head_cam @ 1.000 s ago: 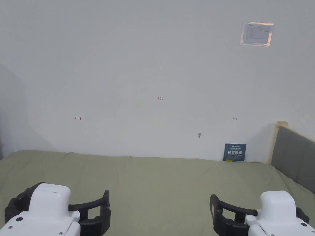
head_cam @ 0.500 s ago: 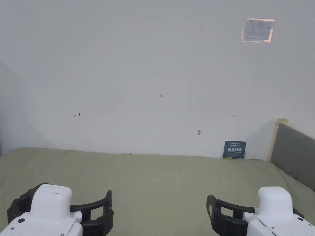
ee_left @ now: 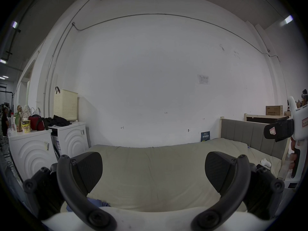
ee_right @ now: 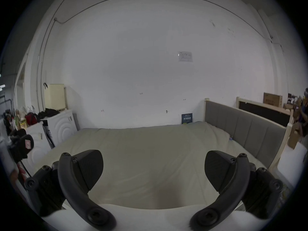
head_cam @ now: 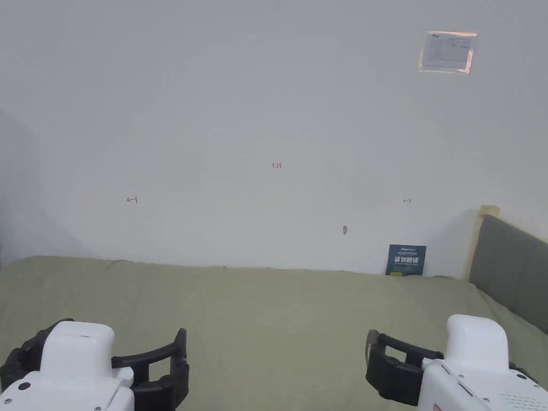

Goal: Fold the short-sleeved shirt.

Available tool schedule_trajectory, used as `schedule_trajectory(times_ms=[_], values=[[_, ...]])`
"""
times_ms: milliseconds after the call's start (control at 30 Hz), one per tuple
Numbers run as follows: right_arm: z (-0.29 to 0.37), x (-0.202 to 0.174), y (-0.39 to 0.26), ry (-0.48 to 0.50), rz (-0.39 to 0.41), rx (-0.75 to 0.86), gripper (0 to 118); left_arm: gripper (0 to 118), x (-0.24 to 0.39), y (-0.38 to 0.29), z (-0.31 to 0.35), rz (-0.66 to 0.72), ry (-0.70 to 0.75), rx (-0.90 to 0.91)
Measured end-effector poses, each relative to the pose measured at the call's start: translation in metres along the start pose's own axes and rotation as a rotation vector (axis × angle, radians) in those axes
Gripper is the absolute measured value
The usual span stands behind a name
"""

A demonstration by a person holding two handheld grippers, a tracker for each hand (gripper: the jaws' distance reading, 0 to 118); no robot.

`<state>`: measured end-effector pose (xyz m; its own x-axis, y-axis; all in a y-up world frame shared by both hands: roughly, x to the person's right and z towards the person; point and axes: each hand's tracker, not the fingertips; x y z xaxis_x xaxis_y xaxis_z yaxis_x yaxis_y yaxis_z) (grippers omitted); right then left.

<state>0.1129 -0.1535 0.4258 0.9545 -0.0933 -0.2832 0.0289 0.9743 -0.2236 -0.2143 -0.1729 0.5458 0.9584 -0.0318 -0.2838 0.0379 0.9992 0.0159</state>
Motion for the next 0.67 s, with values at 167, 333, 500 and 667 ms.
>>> schedule_trajectory(times_ms=[167,333,500,667], values=[[-0.002,0.013,0.001,0.042,-0.044,-0.018,118,118,0.001,-0.001,-0.001,0.001,-0.005,-0.004],[0.000,0.016,-0.001,0.061,-0.034,0.028,118,118,0.003,-0.002,-0.002,-0.002,-0.010,-0.007],[0.001,0.015,0.002,-0.009,-0.040,0.063,118,118,0.004,-0.001,-0.003,-0.005,-0.011,-0.005],[-0.006,0.013,0.004,-0.006,0.057,0.020,118,118,0.004,0.002,-0.007,-0.009,-0.015,-0.007]])
